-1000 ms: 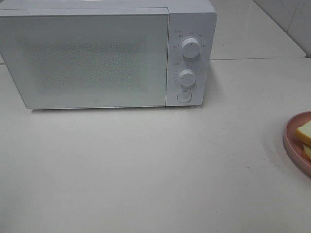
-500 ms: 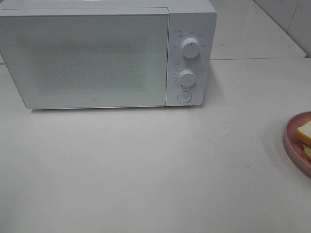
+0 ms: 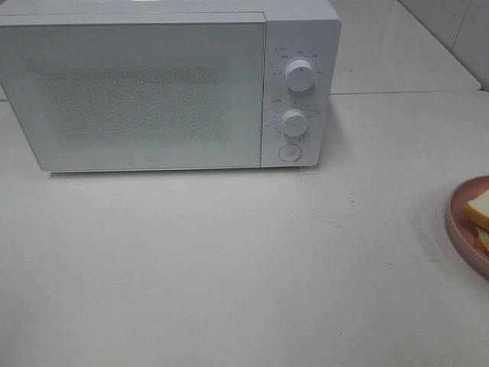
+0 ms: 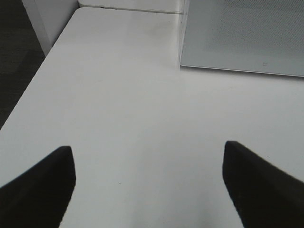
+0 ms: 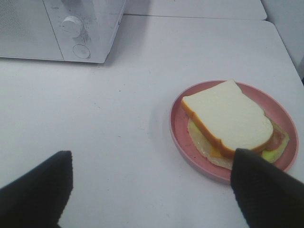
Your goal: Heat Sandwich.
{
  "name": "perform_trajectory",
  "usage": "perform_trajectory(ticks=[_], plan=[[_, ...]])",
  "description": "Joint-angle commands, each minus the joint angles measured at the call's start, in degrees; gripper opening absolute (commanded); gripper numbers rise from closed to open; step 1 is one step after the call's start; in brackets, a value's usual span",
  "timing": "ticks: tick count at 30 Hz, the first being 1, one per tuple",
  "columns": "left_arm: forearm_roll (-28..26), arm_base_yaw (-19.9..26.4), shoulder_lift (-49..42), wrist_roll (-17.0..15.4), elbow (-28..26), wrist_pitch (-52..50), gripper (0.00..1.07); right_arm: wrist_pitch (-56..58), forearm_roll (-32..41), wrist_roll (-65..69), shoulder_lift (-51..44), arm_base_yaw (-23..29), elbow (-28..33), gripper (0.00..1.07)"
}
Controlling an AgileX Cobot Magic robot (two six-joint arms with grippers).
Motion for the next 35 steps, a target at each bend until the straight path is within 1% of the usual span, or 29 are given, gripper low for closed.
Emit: perform_trajectory(ticks=[1,35], plan=[[-0.2,-0.2,-1.3,-0.3,0.2,-0.7,0.8,-0.7,-0.3,0.5,-1.3,0.0,-0.1,0.86],[-0.2,-0.2,-1.3,-0.3,0.2,-0.7,0.8,-0.7,-0.6,0.5,-1.3,0.0,-0.1,0.83]])
